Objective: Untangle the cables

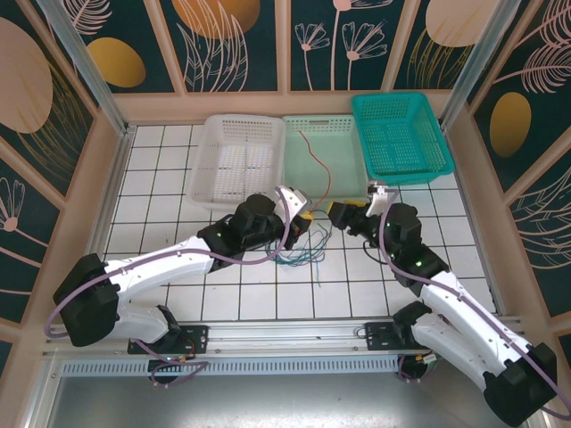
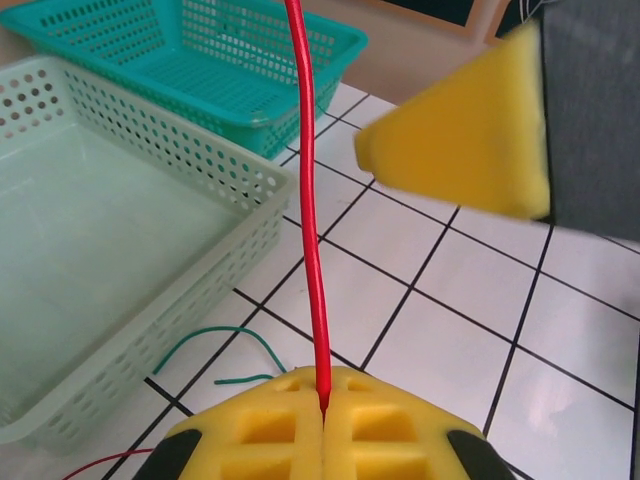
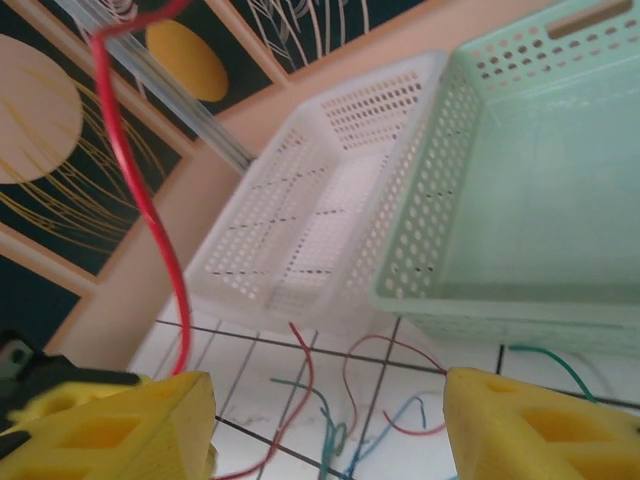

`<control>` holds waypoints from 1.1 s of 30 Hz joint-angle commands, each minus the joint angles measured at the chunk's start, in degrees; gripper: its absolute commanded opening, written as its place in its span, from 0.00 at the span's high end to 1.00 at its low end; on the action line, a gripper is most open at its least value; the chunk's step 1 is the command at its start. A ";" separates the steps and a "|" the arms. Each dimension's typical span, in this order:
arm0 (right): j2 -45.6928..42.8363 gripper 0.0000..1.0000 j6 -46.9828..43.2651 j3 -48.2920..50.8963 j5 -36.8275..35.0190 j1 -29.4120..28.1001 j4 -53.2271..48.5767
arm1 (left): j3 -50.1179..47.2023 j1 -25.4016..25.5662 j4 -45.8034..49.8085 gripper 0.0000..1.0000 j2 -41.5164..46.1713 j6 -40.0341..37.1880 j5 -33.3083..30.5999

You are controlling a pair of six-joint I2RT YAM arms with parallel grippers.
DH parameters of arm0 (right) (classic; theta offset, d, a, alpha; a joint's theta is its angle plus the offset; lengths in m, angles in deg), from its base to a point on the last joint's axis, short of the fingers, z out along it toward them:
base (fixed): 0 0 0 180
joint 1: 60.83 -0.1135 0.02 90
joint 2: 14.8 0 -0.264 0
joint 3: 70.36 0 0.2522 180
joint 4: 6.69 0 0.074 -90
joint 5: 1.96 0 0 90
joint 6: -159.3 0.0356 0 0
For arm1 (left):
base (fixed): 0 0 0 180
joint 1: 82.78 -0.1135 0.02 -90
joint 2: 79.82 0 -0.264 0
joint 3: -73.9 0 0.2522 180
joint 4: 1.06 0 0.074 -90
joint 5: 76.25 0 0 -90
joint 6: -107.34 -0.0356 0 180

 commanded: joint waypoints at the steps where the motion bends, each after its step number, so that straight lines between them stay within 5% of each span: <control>1: 1.34 0.38 1.81 -1.29 6.11 0.80 7.09 | 2.52 -0.12 -2.52 1.00 -1.31 -0.56 1.58; 13: 5.52 0.50 3.77 0.05 7.75 0.70 13.28 | 4.69 -0.14 -5.81 1.00 -5.07 0.21 7.05; 16: 7.88 0.65 4.06 -0.77 9.30 0.71 15.12 | 4.80 -0.16 -6.42 1.00 -5.68 0.65 7.22; 18: 9.04 0.84 3.42 -2.05 8.59 0.69 13.14 | 4.89 -0.13 -6.60 1.00 -6.01 1.41 4.94; 20: 9.36 1.00 2.40 -3.30 6.21 0.79 9.85 | 4.87 -0.17 -7.04 0.89 -6.27 2.99 1.44; 22: 9.34 1.00 1.16 -4.69 4.29 1.52 6.81 | 6.85 -0.19 -7.77 0.84 -6.91 3.59 1.15; 27: 10.26 1.00 -4.12 -13.43 3.51 6.79 -4.00 | 8.59 -0.12 -8.50 0.45 -7.86 4.35 -0.03; 28: 11.00 1.00 -6.05 -16.36 3.35 8.45 -7.22 | 8.65 -0.17 -8.09 0.36 -7.55 4.10 -0.55; 30: 12.88 1.00 -9.89 -22.05 2.50 11.57 -12.99 | 8.10 -0.14 -7.79 0.02 -6.39 3.72 -2.34; 33: 16.64 1.00 -16.29 -30.04 -2.10 15.57 -19.29 | 5.70 -0.16 -7.96 0.01 -3.35 2.75 -6.93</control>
